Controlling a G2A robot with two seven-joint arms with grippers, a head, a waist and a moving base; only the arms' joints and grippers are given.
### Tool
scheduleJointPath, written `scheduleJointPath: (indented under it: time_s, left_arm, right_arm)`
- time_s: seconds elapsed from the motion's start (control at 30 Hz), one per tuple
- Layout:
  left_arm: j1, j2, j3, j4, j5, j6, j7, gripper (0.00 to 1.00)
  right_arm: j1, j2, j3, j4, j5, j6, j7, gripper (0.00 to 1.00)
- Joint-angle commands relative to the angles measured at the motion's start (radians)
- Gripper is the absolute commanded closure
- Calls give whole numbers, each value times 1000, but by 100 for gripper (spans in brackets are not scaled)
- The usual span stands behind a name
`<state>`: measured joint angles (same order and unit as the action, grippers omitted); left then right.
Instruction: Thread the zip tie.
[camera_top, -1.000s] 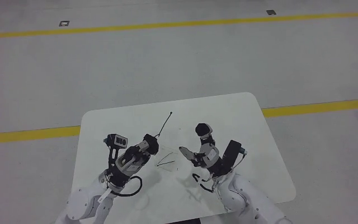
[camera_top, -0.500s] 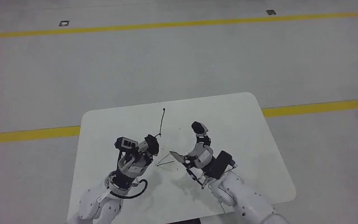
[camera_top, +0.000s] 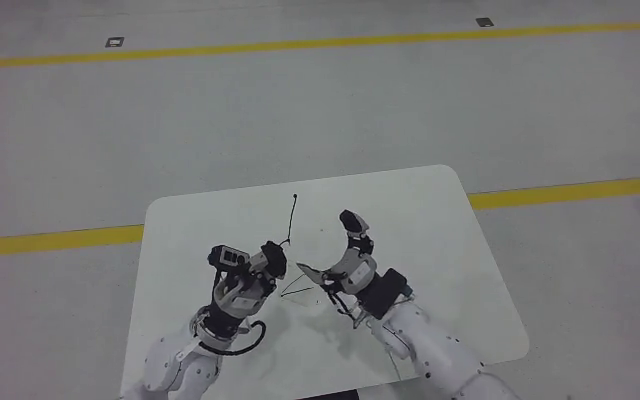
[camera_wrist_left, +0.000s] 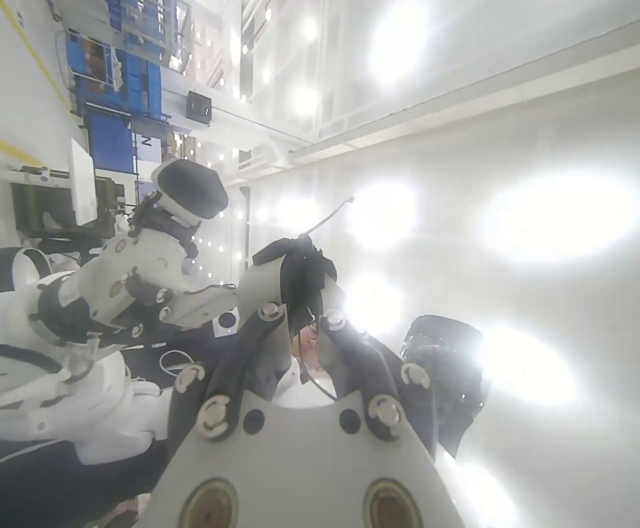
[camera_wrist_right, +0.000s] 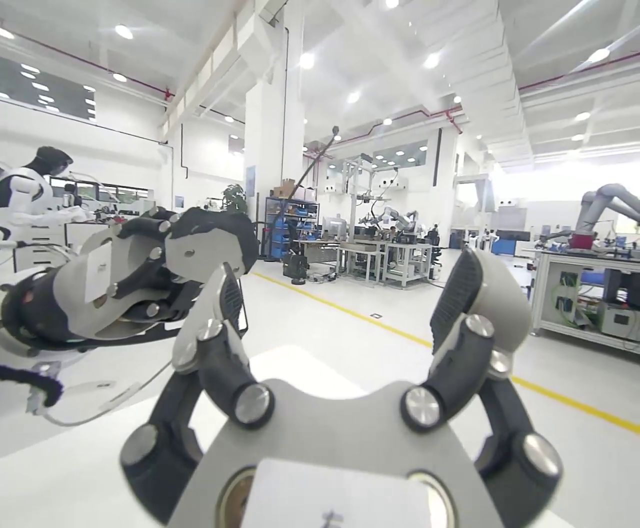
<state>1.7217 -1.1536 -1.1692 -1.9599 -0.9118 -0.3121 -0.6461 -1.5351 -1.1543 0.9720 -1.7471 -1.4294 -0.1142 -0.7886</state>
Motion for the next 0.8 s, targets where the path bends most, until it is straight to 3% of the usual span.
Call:
scheduleJointPath:
  time_s: [0.0,0.23,0.37,0.43,0.47,0.57,0.77]
  left_arm:
    - [0,0,0,0,0,0,0,100]
    - [-7,-3,12,-2,-16,6,22,100]
    - [-3,-5,19,12,-67,-2,-1,100]
    - [-6,-6,21,28,-78,-8,-13,100]
    - [-6,-7,24,33,-90,-9,-19,100]
    - [-13,-9,30,55,-98,-19,-31,100]
    - [-14,-9,31,57,-98,-20,-31,100]
  right_arm:
    - [21,-6,-13,16,-9,6,-5,0]
    - [80,-27,-50,81,-40,42,-24,0]
    - [88,-35,-58,100,-47,60,-46,0]
    - [89,-38,-59,107,-46,65,-58,15]
    - [88,-39,-58,109,-44,66,-63,31]
    - [89,-43,-57,112,-46,64,-70,51]
    - [85,-48,-59,106,-49,49,-72,56]
